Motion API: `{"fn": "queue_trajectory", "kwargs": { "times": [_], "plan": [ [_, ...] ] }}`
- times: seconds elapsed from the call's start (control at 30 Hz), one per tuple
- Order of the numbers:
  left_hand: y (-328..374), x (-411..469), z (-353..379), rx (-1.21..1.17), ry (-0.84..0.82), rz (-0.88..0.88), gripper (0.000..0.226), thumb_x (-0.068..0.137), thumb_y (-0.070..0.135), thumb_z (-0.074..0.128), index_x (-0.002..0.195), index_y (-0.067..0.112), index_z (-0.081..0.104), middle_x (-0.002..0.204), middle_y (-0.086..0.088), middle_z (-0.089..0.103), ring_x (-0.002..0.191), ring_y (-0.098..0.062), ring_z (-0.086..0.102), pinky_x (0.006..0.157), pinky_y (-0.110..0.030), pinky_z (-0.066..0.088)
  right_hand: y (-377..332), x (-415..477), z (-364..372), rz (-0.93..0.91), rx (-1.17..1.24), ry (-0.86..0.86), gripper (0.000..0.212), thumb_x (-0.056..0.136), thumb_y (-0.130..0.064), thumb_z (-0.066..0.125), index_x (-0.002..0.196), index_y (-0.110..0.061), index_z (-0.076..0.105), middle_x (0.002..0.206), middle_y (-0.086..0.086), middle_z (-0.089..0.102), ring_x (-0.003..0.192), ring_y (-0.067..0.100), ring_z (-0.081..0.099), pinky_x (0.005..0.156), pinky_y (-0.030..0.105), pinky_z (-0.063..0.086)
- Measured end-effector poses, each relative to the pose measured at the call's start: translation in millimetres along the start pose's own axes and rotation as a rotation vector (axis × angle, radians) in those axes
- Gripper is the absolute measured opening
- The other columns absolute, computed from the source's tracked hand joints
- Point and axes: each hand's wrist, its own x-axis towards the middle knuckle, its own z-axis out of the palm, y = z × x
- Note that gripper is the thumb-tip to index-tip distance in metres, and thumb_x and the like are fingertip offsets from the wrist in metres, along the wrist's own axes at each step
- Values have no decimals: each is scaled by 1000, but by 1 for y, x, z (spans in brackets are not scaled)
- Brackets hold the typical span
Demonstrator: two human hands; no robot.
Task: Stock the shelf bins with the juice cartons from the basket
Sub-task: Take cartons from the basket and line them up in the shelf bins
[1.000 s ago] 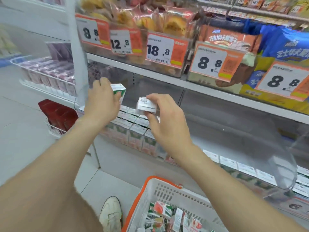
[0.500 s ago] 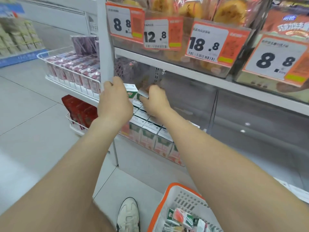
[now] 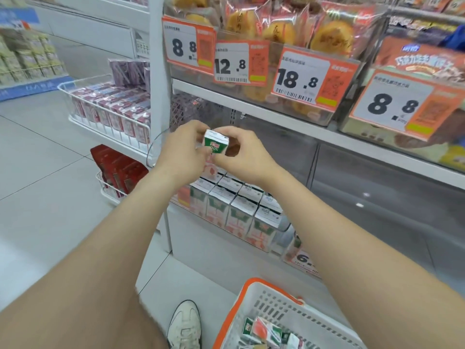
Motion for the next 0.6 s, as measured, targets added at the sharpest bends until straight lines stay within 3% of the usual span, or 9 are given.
{"fn": "queue_trajectory", "kwargs": {
  "times": [0.07,0.13,0.23,0.37,0.47,0.53,0.6],
  "plan": [
    [4,-3,-3,-28,-27,21,36,103,11,65,138,18,60,129,4,68,108,-15,64,83,-17,47,2,-6,-5,-9,-90,86,31,87,-24,79,117,-26,73,103,-12,77,94,10,73,90,40,59],
    [-1,-5,-4,57,-56,23,41,106,16,61,146,16,55,142,-2,62,122,-22,61,100,-28,47,6,-11,-8,37,-145,191,33,90,-23,75,122,-23,69,106,-9,75,96,13,70,91,40,57],
    [-14,-6,1,299,-254,-37,57,104,27,62,156,14,42,157,-12,48,141,-34,48,114,-44,41,15,-13,-6,79,-270,306,42,93,-16,67,135,-14,61,115,5,69,93,16,65,86,35,54],
    [-16,-16,14,592,-505,-115,65,100,57,55,155,27,36,159,-6,37,143,-44,37,113,-61,37,22,0,3,140,-484,272,44,95,-17,72,138,-19,61,121,14,67,107,37,64,87,40,54],
    [-14,-19,24,659,-571,-132,64,105,60,41,157,24,30,161,-10,31,147,-48,26,117,-64,29,29,16,16,292,-411,156,44,96,-23,73,137,-15,60,115,13,68,107,36,64,86,37,51],
    [-13,-18,26,662,-576,-132,65,106,59,39,158,23,28,161,-11,30,148,-48,23,117,-65,28,32,27,24,387,-391,27,30,97,-20,65,124,-7,60,110,10,63,103,33,60,80,33,47],
    [-10,-18,24,679,-567,-115,63,105,58,41,157,24,32,159,-11,33,146,-47,27,115,-64,32,34,31,25,441,-414,-103,8,94,-13,53,87,-10,52,88,6,51,86,27,50,61,30,38]
  ]
}}
